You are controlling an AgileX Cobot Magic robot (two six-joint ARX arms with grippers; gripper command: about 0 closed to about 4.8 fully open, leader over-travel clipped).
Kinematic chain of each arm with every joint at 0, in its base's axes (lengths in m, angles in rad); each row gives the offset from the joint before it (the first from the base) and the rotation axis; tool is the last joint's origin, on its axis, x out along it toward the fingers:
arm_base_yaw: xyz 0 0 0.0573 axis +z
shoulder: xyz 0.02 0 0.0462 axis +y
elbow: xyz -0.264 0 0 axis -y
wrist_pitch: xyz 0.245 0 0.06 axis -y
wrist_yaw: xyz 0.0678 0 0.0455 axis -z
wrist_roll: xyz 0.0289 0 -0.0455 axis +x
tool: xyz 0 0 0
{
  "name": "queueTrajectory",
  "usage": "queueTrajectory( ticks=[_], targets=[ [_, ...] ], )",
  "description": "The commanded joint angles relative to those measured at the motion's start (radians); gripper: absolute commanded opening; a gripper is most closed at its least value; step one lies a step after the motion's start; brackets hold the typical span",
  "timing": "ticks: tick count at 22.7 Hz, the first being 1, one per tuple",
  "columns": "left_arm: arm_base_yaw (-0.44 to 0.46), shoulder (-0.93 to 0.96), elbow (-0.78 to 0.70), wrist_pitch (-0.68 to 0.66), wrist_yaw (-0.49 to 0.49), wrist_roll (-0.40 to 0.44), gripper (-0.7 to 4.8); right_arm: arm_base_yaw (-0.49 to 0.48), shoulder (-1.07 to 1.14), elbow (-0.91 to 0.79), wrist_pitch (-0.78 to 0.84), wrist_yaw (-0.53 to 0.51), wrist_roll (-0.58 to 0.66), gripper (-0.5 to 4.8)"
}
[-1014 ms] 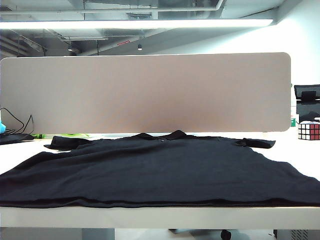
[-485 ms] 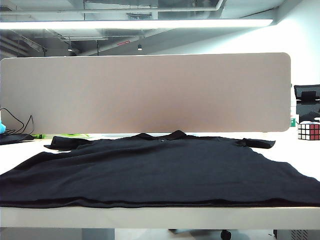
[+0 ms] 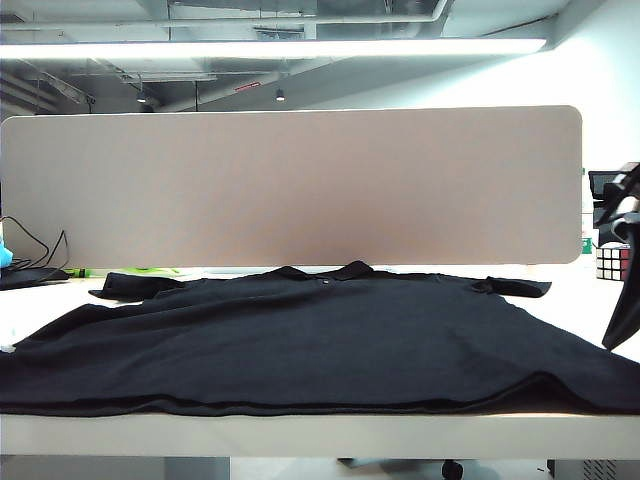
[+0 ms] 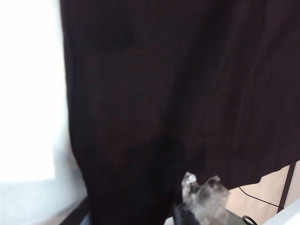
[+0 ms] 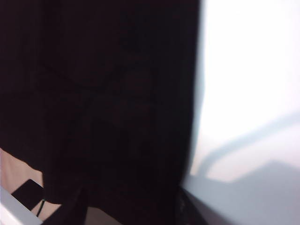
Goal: Fold the bottom side of the T-shirt horizontally towards the center, about one-third of the way, then fold the sleeve back towards the center, creating a straight line along the edge of the T-shirt, and finally fold the bottom of the T-shirt up towards the top, creating a neat rectangle.
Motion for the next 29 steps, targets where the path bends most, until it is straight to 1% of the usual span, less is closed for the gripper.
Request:
queueTrajectory(
  ticks=[1, 3, 8, 9, 10, 11, 12, 13, 14, 16, 17, 18, 20, 22, 23, 25, 29],
  targets=[
    [-0.005, 0.020, -0.024, -0.016, -0.089, 0.005, 2.11, 0.028, 0.009, -0.010, -0.041, 0.061, 0.006, 2.56],
    [-0.005, 0.020, -0.024, -0.017, -0.089, 0.005, 2.11, 0.034, 0.009, -0.010, -0.043, 0.079, 0.006, 2.56],
    [-0.010, 0.020, -0.024, -0.020, -0.089, 0.005, 2.10, 0.036, 0.009, -0.010, -0.039, 0.082, 0.006, 2.52],
    [-0.010, 0.020, -0.024, -0.020, -0.089, 0.009, 1.95, 0.036, 0.009, -0.010, -0.044, 0.101, 0.006, 2.46],
    [-0.010, 0.020, -0.024, -0.020, -0.089, 0.013, 1.73, 0.036, 0.009, -0.011, -0.045, 0.103, 0.006, 2.27],
    [-0.010, 0.020, -0.024, -0.022, -0.089, 0.024, 1.36, 0.036, 0.009, -0.016, -0.042, 0.102, 0.006, 1.54],
    [-0.010, 0.020, -0.024, -0.023, -0.089, 0.024, 1.19, 0.036, 0.009, -0.018, -0.040, 0.104, 0.006, 1.19],
    [-0.010, 0.020, -0.024, -0.024, -0.089, 0.027, 1.02, 0.036, 0.009, -0.024, -0.037, 0.103, 0.002, 0.62],
    [-0.010, 0.020, -0.024, -0.024, -0.089, 0.027, 0.86, 0.036, 0.009, -0.028, -0.033, 0.103, 0.002, 0.43],
    [-0.010, 0.020, -0.024, -0.019, -0.089, 0.027, 0.44, 0.036, 0.009, -0.043, -0.013, 0.104, 0.002, 0.32],
    [-0.010, 0.020, -0.024, -0.017, -0.089, 0.032, -0.10, 0.036, 0.009, -0.050, -0.003, 0.104, 0.002, -0.08],
    [-0.010, 0.020, -0.024, -0.018, -0.089, 0.034, -0.06, 0.036, 0.008, -0.051, -0.002, 0.103, 0.000, -0.08],
    [-0.007, 0.013, -0.011, -0.046, -0.033, 0.035, -0.06, 0.036, 0.000, -0.051, -0.014, 0.087, -0.002, -0.09],
    [-0.006, -0.002, 0.004, -0.075, -0.028, 0.045, -0.06, 0.036, -0.020, -0.051, -0.028, 0.070, -0.002, -0.09],
    [-0.006, -0.039, 0.014, -0.103, -0.033, 0.056, -0.06, 0.036, -0.056, -0.051, -0.048, 0.070, -0.005, -0.09],
    [-0.006, -0.108, 0.022, -0.132, -0.042, 0.045, -0.06, 0.035, -0.132, -0.051, -0.084, 0.070, -0.004, -0.09],
    [-0.006, -0.289, 0.024, -0.227, -0.055, 0.037, -0.06, 0.035, -0.332, -0.051, -0.214, 0.064, -0.002, -0.09]
  ],
)
